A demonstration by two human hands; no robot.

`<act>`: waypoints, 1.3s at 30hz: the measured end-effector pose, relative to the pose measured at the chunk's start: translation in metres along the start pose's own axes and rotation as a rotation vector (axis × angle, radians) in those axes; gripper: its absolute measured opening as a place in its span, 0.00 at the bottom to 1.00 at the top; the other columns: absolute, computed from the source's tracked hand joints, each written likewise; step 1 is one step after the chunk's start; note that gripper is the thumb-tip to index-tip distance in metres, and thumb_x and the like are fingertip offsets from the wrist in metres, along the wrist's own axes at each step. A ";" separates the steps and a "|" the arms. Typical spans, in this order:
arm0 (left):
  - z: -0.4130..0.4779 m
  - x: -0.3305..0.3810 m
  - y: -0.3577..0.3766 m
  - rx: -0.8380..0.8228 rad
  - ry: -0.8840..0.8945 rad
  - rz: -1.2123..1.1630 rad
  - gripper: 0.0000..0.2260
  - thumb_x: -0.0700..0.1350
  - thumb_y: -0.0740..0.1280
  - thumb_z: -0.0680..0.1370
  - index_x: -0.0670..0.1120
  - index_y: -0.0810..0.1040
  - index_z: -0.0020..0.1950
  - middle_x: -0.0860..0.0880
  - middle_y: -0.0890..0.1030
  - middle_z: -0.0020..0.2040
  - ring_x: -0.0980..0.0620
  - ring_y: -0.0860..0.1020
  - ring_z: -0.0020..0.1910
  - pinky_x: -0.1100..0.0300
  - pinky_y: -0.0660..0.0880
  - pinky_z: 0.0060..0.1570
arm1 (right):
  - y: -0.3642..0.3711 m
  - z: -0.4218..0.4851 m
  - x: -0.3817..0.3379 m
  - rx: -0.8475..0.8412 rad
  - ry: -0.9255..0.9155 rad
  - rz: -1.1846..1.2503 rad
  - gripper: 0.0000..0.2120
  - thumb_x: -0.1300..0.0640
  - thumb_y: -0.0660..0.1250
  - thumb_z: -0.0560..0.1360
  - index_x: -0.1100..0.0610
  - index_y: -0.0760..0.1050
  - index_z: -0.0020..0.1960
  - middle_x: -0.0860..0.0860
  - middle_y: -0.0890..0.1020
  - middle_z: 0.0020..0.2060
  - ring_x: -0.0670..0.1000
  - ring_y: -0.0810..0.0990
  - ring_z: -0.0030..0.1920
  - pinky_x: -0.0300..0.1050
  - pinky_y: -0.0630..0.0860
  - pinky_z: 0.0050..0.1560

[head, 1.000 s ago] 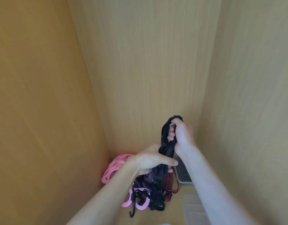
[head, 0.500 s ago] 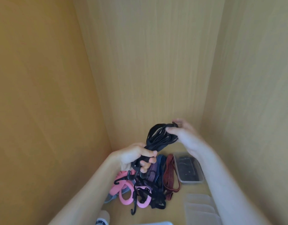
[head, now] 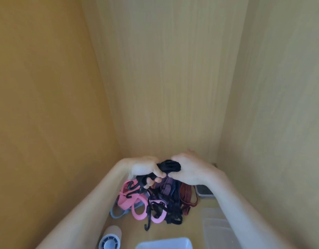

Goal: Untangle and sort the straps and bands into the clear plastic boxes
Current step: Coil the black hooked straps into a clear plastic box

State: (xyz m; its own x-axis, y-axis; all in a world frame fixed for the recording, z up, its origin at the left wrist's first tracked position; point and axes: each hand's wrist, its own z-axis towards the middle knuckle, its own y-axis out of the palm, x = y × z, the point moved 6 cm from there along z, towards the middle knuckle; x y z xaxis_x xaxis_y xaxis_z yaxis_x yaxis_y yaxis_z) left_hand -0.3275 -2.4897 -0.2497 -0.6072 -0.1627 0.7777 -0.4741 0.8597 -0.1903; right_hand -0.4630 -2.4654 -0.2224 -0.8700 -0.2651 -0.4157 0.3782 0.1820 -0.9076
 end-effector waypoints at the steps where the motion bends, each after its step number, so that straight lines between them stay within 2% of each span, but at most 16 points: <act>1: 0.002 -0.003 -0.002 0.023 0.033 -0.046 0.01 0.37 0.63 0.81 0.41 0.73 0.49 0.48 0.71 0.35 0.52 0.64 0.28 0.60 0.66 0.28 | 0.002 -0.002 0.003 0.016 0.028 0.104 0.12 0.45 0.68 0.77 0.54 0.75 0.43 0.51 0.81 0.40 0.55 0.81 0.45 0.50 0.76 0.51; 2: 0.004 -0.006 -0.005 0.053 0.066 -0.083 0.02 0.38 0.64 0.81 0.41 0.73 0.52 0.48 0.71 0.35 0.52 0.65 0.29 0.59 0.67 0.30 | 0.003 -0.005 0.005 0.035 0.049 0.173 0.12 0.46 0.68 0.77 0.54 0.75 0.43 0.51 0.81 0.37 0.55 0.81 0.39 0.51 0.75 0.40; 3: 0.007 -0.009 -0.007 0.089 0.098 -0.121 0.03 0.38 0.65 0.81 0.41 0.72 0.54 0.48 0.72 0.36 0.52 0.67 0.30 0.58 0.69 0.31 | 0.006 -0.005 0.008 0.056 0.068 0.228 0.11 0.47 0.67 0.78 0.53 0.75 0.44 0.52 0.81 0.35 0.54 0.81 0.35 0.53 0.76 0.37; 6: 0.012 -0.014 -0.008 0.179 0.174 -0.244 0.04 0.38 0.66 0.81 0.40 0.73 0.53 0.47 0.73 0.37 0.52 0.70 0.31 0.55 0.72 0.36 | 0.018 -0.005 0.018 0.110 0.107 0.437 0.07 0.49 0.67 0.78 0.52 0.76 0.45 0.51 0.81 0.34 0.51 0.79 0.30 0.52 0.76 0.34; 11: 0.020 -0.015 -0.005 0.360 0.283 -0.546 0.04 0.38 0.65 0.82 0.39 0.73 0.48 0.46 0.73 0.32 0.50 0.72 0.31 0.56 0.72 0.34 | 0.034 -0.003 0.018 0.272 0.105 0.641 0.09 0.49 0.62 0.82 0.49 0.76 0.60 0.44 0.83 0.50 0.43 0.81 0.51 0.48 0.79 0.57; 13: 0.023 -0.013 0.001 0.431 0.319 -0.683 0.06 0.39 0.64 0.82 0.36 0.74 0.48 0.44 0.76 0.33 0.48 0.76 0.32 0.56 0.74 0.34 | 0.040 -0.004 0.011 0.354 0.129 0.695 0.12 0.51 0.60 0.83 0.50 0.73 0.65 0.43 0.82 0.52 0.41 0.80 0.53 0.47 0.78 0.60; 15: 0.027 -0.011 0.009 0.476 0.357 -0.817 0.08 0.38 0.63 0.83 0.34 0.79 0.52 0.41 0.84 0.40 0.45 0.83 0.38 0.55 0.79 0.38 | 0.049 -0.003 0.004 0.421 0.148 0.705 0.15 0.53 0.59 0.84 0.51 0.70 0.69 0.46 0.79 0.58 0.43 0.78 0.58 0.48 0.76 0.64; 17: 0.029 -0.011 0.017 0.493 0.377 -0.898 0.10 0.38 0.61 0.83 0.35 0.80 0.58 0.38 0.85 0.51 0.42 0.85 0.48 0.53 0.80 0.44 | 0.057 -0.004 -0.001 0.477 0.164 0.689 0.20 0.55 0.58 0.83 0.53 0.65 0.74 0.48 0.74 0.65 0.47 0.72 0.66 0.50 0.70 0.70; 19: 0.030 -0.013 0.025 0.455 0.373 -0.983 0.13 0.36 0.59 0.79 0.34 0.80 0.57 0.38 0.84 0.53 0.41 0.83 0.51 0.52 0.79 0.48 | 0.061 -0.007 -0.003 0.479 0.191 0.711 0.25 0.59 0.58 0.82 0.54 0.59 0.78 0.49 0.68 0.69 0.48 0.66 0.70 0.50 0.64 0.74; 22: 0.029 -0.014 0.031 0.385 0.411 -1.092 0.17 0.39 0.57 0.72 0.35 0.79 0.55 0.39 0.79 0.50 0.40 0.78 0.51 0.50 0.74 0.55 | 0.065 -0.010 -0.009 0.387 0.189 0.796 0.34 0.62 0.58 0.78 0.53 0.50 0.81 0.48 0.60 0.75 0.46 0.59 0.75 0.45 0.57 0.77; 25: 0.031 -0.013 0.032 0.397 0.469 -1.131 0.17 0.43 0.63 0.79 0.35 0.79 0.62 0.38 0.82 0.58 0.40 0.80 0.61 0.47 0.73 0.67 | 0.067 -0.011 -0.016 0.334 0.154 0.972 0.42 0.56 0.55 0.70 0.48 0.44 0.82 0.46 0.55 0.80 0.44 0.54 0.79 0.50 0.55 0.80; 28: 0.029 -0.013 0.031 0.471 0.485 -1.099 0.17 0.45 0.70 0.79 0.37 0.78 0.64 0.41 0.83 0.60 0.45 0.83 0.58 0.51 0.79 0.56 | 0.066 -0.012 -0.021 0.334 0.122 1.180 0.46 0.57 0.54 0.65 0.48 0.43 0.82 0.43 0.52 0.80 0.41 0.50 0.79 0.44 0.54 0.77; 32: 0.031 -0.020 0.028 0.511 0.441 -1.198 0.16 0.40 0.69 0.79 0.33 0.77 0.64 0.39 0.84 0.57 0.44 0.84 0.55 0.55 0.81 0.44 | 0.065 -0.016 -0.021 0.419 0.070 1.323 0.46 0.61 0.53 0.63 0.48 0.48 0.81 0.42 0.57 0.80 0.39 0.56 0.78 0.31 0.62 0.67; 34: 0.032 -0.024 0.025 0.531 0.404 -1.232 0.15 0.39 0.69 0.78 0.33 0.78 0.63 0.39 0.84 0.57 0.44 0.84 0.55 0.54 0.81 0.45 | 0.070 -0.021 -0.024 0.453 0.028 1.313 0.44 0.63 0.53 0.65 0.49 0.49 0.81 0.42 0.57 0.80 0.37 0.56 0.77 0.35 0.61 0.73; 36: 0.033 -0.030 0.023 0.556 0.369 -1.241 0.15 0.39 0.69 0.78 0.33 0.78 0.63 0.36 0.83 0.58 0.41 0.83 0.57 0.51 0.81 0.49 | 0.075 -0.027 -0.028 0.477 -0.033 1.296 0.42 0.65 0.53 0.67 0.51 0.50 0.81 0.44 0.58 0.80 0.39 0.56 0.78 0.45 0.57 0.78; 39: 0.034 -0.040 0.019 0.569 0.342 -1.234 0.13 0.39 0.69 0.77 0.34 0.78 0.60 0.38 0.84 0.55 0.41 0.83 0.55 0.48 0.81 0.52 | 0.083 -0.036 -0.024 0.500 -0.069 1.323 0.40 0.68 0.53 0.68 0.55 0.55 0.80 0.50 0.63 0.78 0.45 0.61 0.78 0.48 0.60 0.78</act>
State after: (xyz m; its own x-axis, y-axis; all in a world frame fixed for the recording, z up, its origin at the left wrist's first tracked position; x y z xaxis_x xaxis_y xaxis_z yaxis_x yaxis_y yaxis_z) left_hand -0.3335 -2.4830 -0.3050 0.5298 -0.4647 0.7095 -0.8218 -0.0743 0.5650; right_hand -0.4222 -2.4097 -0.2854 0.2207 -0.2131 -0.9518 0.9731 -0.0173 0.2296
